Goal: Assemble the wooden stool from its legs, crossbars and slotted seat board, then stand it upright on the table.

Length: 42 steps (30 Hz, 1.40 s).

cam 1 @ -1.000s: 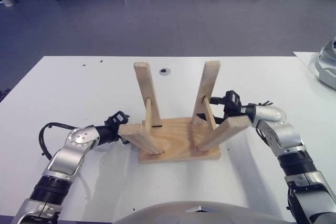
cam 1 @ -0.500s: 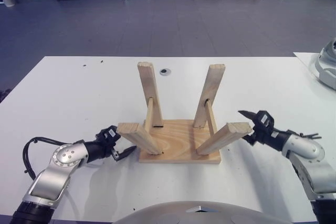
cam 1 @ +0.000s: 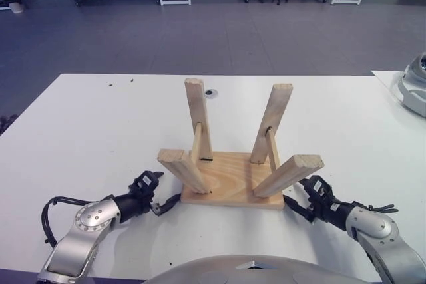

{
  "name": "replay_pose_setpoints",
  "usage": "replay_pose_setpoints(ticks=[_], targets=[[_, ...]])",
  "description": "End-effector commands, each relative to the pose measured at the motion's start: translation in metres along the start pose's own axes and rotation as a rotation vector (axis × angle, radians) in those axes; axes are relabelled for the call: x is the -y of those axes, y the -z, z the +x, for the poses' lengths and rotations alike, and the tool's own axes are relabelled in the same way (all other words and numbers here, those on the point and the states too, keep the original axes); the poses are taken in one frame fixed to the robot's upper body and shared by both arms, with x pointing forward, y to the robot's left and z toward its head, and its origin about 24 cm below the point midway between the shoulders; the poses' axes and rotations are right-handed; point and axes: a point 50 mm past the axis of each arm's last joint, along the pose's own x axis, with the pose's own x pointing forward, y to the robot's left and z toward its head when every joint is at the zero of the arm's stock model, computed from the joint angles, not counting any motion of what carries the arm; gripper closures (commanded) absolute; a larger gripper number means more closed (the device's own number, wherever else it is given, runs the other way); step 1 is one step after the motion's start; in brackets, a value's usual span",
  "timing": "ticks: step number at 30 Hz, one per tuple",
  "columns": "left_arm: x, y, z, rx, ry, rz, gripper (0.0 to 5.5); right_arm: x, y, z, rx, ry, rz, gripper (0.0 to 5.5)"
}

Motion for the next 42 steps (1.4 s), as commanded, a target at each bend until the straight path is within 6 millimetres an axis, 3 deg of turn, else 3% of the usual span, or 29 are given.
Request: replay_pose_setpoints(ticks=[1, 5, 12, 19, 22, 30, 34, 38, 40, 42], targets=[[0.022, -0.020, -0.002, 0.087, 0.232, -0.104, 0.93, -0.019, -0.050, 0.001, 0.216, -0.187, 0.056, 2.10], [0.025, -0.056, -0.024, 0.199, 0.372, -0.096, 0.93, -0.011, -0.065, -0.014, 0.237, -0.246, 0.101, 2.10], [0.015, -0.099, -0.050, 0.332, 0.401, -0.094, 0.93, 0.000, -0.070, -0.031, 0.244, -0.289, 0.084, 2.10], [0.012, -0.104, -0.052, 0.282, 0.385, -0.076, 0.93, 0.014, -0.084, -0.056, 0.388, -0.325, 0.120, 2.10], [0.011, -0.097, -0.052, 0.222, 0.375, -0.066, 0.93, 0.014, -0.074, -0.055, 0.321, -0.327, 0.105, 2.10], [-0.022, -0.065, -0.061, -0.039, 0.301, 0.061, 0.93, 0.040, -0.037, -0.063, 0.112, -0.226, 0.011, 2.10], [-0.018, -0.072, -0.054, -0.026, 0.395, 0.131, 1.71, 0.034, -0.046, -0.067, 0.094, -0.349, -0.068, 2.10], [-0.004, -0.079, -0.041, 0.021, 0.518, 0.150, 2.39, 0.029, -0.069, -0.047, 0.167, -0.446, -0.163, 2.10], [-0.002, -0.081, -0.032, 0.032, 0.538, 0.164, 2.75, 0.027, -0.069, -0.039, 0.152, -0.476, -0.192, 2.10], [-0.001, -0.083, -0.023, 0.048, 0.541, 0.197, 3.15, 0.025, -0.066, -0.035, 0.131, -0.507, -0.208, 2.51]])
